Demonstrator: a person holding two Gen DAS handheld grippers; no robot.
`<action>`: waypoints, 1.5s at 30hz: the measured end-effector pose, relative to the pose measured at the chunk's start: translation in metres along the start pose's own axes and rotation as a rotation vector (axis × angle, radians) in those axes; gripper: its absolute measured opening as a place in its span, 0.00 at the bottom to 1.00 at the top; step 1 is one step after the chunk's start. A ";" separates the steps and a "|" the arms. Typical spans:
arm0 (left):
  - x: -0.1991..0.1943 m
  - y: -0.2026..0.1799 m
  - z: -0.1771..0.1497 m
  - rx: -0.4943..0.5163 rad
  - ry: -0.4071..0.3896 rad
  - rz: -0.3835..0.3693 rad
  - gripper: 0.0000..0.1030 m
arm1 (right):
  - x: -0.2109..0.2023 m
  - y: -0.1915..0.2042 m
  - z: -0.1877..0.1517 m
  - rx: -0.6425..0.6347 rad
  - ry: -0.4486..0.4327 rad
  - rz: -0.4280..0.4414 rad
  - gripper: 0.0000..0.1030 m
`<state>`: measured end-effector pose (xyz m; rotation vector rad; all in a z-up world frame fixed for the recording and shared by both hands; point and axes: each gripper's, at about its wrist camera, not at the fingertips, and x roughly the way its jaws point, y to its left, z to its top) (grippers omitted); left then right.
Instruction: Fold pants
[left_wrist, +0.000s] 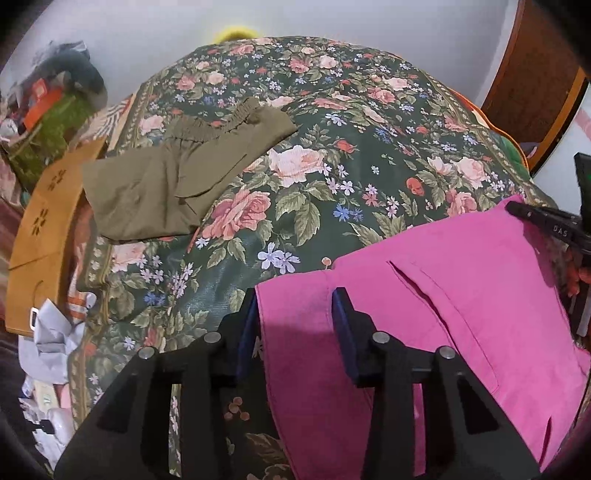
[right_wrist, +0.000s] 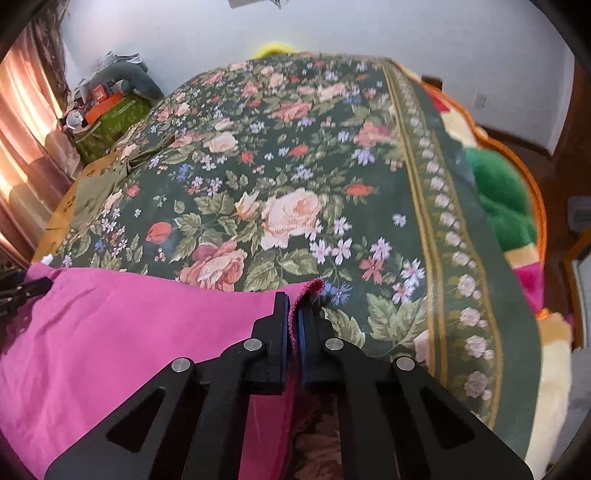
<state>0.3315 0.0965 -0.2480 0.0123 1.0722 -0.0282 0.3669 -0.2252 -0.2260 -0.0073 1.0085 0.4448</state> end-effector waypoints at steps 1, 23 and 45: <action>0.000 0.000 0.000 -0.003 0.000 0.004 0.39 | -0.003 0.002 0.000 -0.012 -0.016 -0.019 0.03; -0.043 0.027 -0.003 -0.038 -0.082 0.145 0.40 | -0.033 0.001 0.016 0.009 -0.088 -0.128 0.09; -0.004 -0.039 0.047 0.091 0.048 -0.056 0.71 | -0.005 0.105 0.025 -0.086 0.066 0.199 0.55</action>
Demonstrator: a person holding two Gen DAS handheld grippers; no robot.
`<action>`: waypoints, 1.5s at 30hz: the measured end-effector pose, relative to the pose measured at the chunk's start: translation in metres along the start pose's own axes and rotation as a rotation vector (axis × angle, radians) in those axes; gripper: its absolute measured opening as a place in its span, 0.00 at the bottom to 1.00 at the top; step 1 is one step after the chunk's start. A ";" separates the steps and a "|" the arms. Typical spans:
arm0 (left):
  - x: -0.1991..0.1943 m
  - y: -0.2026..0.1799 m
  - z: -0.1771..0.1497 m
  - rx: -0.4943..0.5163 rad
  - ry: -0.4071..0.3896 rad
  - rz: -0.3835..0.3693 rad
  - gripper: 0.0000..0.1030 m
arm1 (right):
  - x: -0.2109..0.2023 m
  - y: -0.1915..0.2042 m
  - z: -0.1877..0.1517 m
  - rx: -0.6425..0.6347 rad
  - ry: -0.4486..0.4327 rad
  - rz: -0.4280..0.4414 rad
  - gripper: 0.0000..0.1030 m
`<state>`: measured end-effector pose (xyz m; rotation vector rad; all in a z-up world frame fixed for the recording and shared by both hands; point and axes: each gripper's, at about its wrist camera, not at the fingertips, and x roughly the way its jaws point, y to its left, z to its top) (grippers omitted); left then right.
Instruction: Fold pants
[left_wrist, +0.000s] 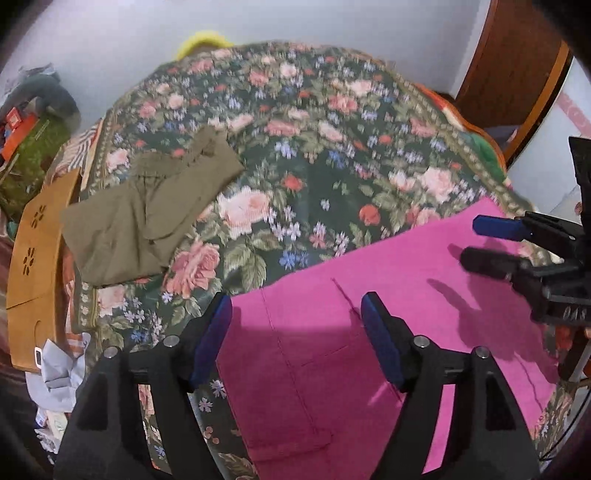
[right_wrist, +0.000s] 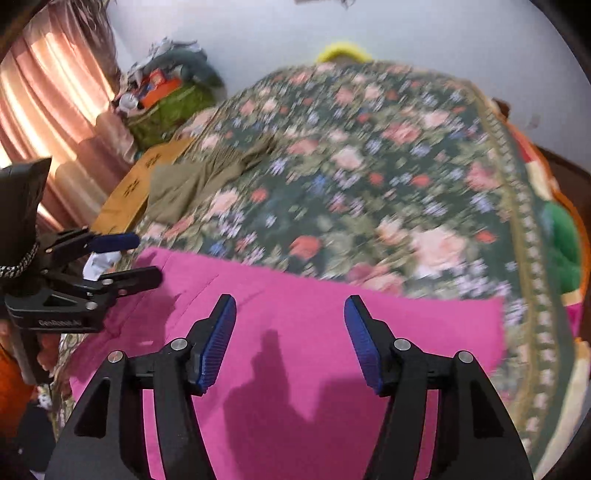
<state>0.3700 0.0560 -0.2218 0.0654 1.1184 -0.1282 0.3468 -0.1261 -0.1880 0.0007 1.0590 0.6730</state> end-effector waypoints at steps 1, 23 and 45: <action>0.005 0.000 -0.001 -0.002 0.018 -0.004 0.72 | 0.007 0.003 -0.001 -0.001 0.022 0.009 0.55; 0.003 0.002 -0.055 0.029 0.057 0.025 0.89 | 0.005 0.019 -0.057 -0.067 0.184 0.032 0.76; -0.061 0.011 -0.122 -0.044 -0.040 0.106 0.90 | -0.061 0.010 -0.121 0.012 0.106 -0.063 0.77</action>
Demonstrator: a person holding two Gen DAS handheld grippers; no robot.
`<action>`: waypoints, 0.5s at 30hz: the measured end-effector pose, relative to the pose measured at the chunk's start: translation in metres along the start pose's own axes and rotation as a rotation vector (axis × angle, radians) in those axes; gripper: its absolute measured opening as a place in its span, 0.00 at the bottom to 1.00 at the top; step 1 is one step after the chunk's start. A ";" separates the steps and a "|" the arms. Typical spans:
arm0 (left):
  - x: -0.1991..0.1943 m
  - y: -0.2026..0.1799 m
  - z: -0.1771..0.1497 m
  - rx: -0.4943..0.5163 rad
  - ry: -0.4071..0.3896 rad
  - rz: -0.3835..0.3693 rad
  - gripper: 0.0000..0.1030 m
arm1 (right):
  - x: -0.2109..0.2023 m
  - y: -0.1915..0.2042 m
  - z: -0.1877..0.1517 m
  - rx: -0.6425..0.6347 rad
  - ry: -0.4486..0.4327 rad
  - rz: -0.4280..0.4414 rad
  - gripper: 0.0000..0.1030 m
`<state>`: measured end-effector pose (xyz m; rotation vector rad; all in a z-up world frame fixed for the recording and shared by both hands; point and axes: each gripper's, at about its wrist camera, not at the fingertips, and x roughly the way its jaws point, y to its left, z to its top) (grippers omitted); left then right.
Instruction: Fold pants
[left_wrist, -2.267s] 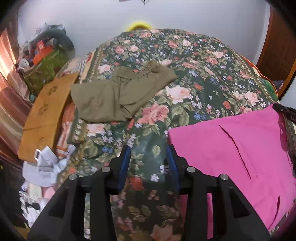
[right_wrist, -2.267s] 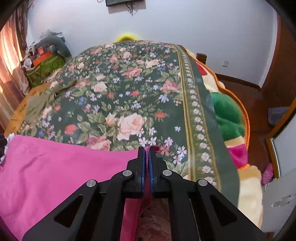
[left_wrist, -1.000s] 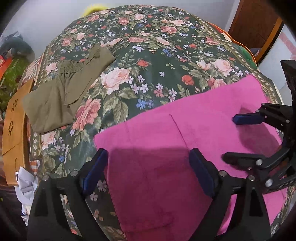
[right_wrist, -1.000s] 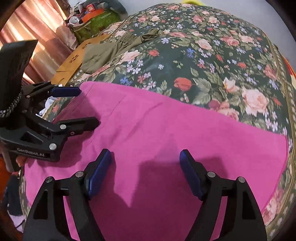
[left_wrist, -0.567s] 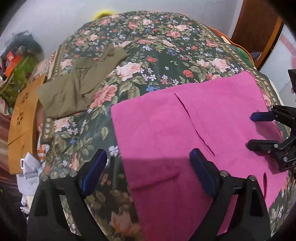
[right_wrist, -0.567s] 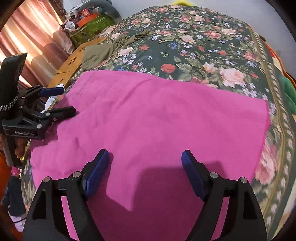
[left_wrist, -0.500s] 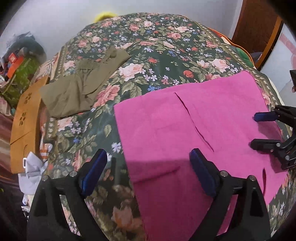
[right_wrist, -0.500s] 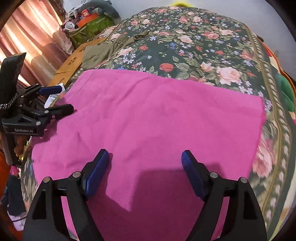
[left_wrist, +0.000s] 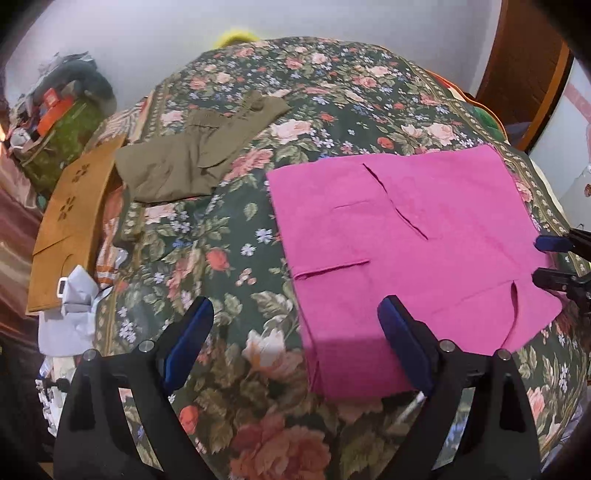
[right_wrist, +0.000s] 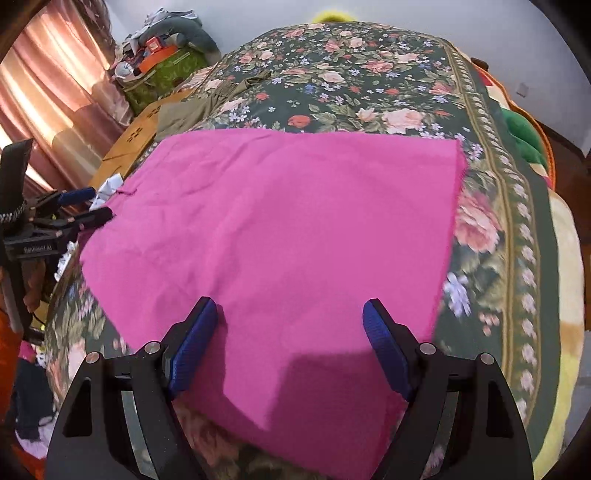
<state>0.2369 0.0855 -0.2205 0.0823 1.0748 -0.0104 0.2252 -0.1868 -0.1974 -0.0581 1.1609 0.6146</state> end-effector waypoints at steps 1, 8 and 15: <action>-0.003 0.002 -0.002 -0.007 -0.003 0.005 0.90 | -0.002 0.000 -0.003 -0.006 -0.001 -0.013 0.78; -0.014 0.014 -0.017 -0.040 0.005 0.050 0.90 | -0.018 0.002 -0.011 -0.037 -0.028 -0.040 0.78; -0.043 0.020 -0.022 -0.111 -0.056 0.081 0.90 | -0.041 0.024 0.004 -0.082 -0.154 -0.046 0.78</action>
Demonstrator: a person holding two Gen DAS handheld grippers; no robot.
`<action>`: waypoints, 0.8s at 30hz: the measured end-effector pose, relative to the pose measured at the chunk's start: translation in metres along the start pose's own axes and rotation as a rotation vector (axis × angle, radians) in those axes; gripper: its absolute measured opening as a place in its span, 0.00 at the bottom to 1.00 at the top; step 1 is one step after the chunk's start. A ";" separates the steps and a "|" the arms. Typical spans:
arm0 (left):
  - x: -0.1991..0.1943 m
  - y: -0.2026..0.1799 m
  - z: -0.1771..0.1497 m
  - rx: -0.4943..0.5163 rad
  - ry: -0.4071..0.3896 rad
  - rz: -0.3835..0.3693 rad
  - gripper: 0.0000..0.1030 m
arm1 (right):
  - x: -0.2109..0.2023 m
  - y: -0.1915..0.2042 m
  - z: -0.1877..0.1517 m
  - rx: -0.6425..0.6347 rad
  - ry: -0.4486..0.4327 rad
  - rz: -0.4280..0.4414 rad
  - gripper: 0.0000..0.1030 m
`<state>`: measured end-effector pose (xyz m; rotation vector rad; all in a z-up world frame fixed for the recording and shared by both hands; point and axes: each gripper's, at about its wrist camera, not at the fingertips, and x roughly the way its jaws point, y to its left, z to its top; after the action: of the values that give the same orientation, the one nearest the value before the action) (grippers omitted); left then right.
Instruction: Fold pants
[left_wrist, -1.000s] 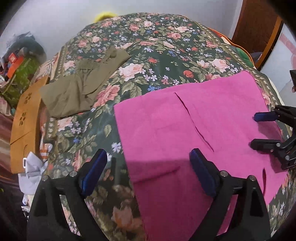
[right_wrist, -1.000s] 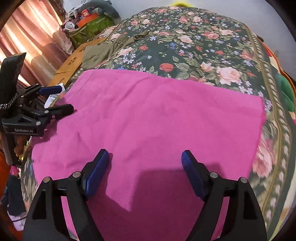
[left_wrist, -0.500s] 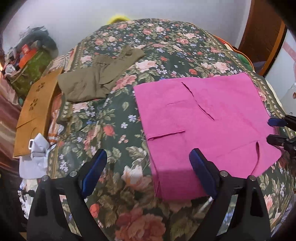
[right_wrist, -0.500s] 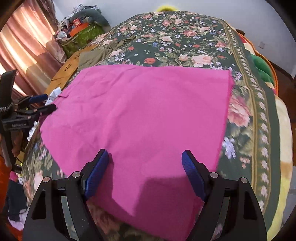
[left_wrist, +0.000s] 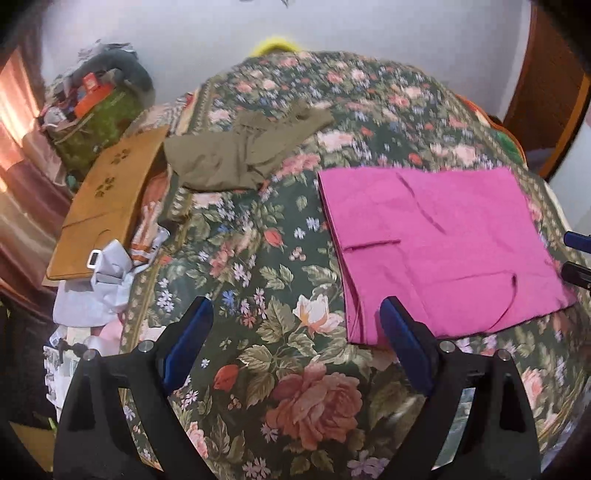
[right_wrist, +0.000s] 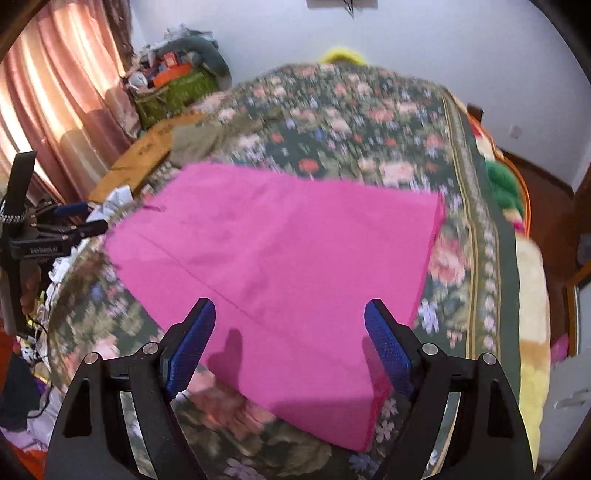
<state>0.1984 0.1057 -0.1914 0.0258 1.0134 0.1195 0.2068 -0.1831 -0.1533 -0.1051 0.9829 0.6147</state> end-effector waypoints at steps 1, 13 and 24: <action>-0.004 0.000 0.001 -0.011 -0.010 -0.007 0.90 | -0.002 0.004 0.004 -0.002 -0.022 0.003 0.78; -0.004 -0.031 -0.012 -0.125 0.045 -0.173 0.91 | 0.035 0.041 -0.004 -0.082 0.013 0.013 0.79; 0.009 -0.047 -0.028 -0.187 0.112 -0.313 0.91 | 0.040 0.033 -0.011 -0.028 0.024 0.071 0.81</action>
<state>0.1834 0.0590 -0.2181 -0.3122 1.1022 -0.0715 0.1968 -0.1422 -0.1856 -0.1032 1.0046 0.6936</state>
